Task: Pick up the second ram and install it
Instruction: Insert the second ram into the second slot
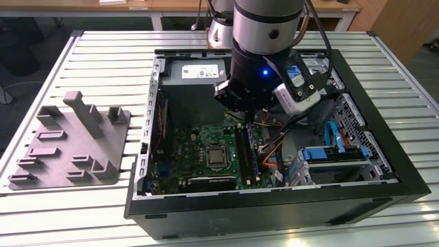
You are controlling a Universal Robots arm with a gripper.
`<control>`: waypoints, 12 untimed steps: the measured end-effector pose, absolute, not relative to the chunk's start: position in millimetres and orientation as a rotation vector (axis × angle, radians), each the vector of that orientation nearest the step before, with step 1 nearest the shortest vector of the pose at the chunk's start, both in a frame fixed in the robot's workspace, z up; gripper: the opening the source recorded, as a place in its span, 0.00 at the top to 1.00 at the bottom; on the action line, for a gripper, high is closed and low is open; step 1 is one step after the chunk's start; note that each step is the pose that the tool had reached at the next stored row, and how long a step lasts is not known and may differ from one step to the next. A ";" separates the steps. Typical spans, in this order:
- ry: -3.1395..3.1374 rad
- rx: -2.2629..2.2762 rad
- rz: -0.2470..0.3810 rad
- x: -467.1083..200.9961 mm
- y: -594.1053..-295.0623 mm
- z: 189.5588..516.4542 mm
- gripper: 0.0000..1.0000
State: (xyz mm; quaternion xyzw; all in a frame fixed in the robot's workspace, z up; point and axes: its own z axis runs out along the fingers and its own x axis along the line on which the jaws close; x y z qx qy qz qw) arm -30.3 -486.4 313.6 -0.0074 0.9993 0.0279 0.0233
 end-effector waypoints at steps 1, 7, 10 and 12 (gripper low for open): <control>3.094 -0.023 0.086 -30.3 -486.3 313.6 0.86; 3.094 -0.024 0.086 -30.3 -486.4 312.6 0.86; 3.094 -0.024 0.086 -30.3 -486.7 311.8 0.86; 3.094 -0.024 0.086 -30.3 -486.8 311.2 0.86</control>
